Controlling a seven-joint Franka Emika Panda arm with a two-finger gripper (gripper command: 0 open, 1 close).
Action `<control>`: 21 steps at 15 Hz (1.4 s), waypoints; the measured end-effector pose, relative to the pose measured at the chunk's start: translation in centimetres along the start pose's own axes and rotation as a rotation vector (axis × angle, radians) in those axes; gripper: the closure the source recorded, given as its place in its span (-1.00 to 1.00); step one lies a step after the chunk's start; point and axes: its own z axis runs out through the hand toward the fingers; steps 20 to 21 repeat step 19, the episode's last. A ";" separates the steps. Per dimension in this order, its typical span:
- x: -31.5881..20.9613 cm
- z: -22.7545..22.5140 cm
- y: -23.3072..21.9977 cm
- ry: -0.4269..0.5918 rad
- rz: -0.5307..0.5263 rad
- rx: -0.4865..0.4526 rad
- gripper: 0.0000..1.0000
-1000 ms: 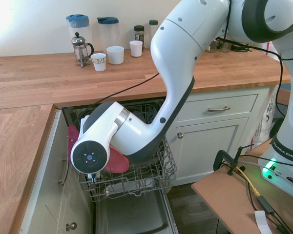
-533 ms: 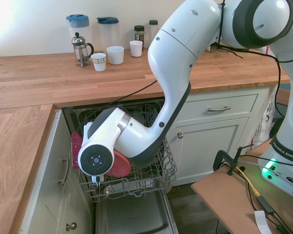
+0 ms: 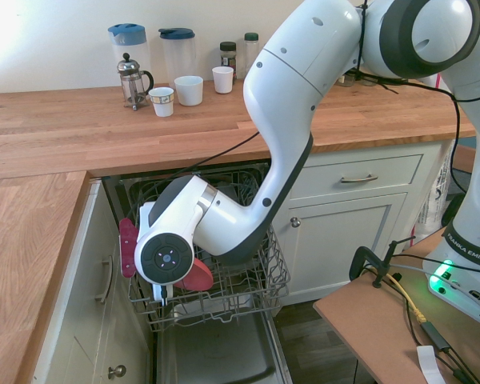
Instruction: Put the plate in the dishwasher
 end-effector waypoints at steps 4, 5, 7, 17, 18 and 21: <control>-0.3 -0.6 -0.6 0.019 -0.042 0.042 -1.00; -0.2 -0.8 -0.6 0.027 -0.051 0.048 -1.00; 0.2 -1.8 -0.8 0.044 -0.062 0.062 -1.00; 5.6 -8.4 3.9 0.038 -0.030 0.064 -1.00; 6.7 -8.8 5.4 0.031 -0.021 0.052 -1.00; 7.9 -9.1 7.1 0.024 -0.018 0.039 -1.00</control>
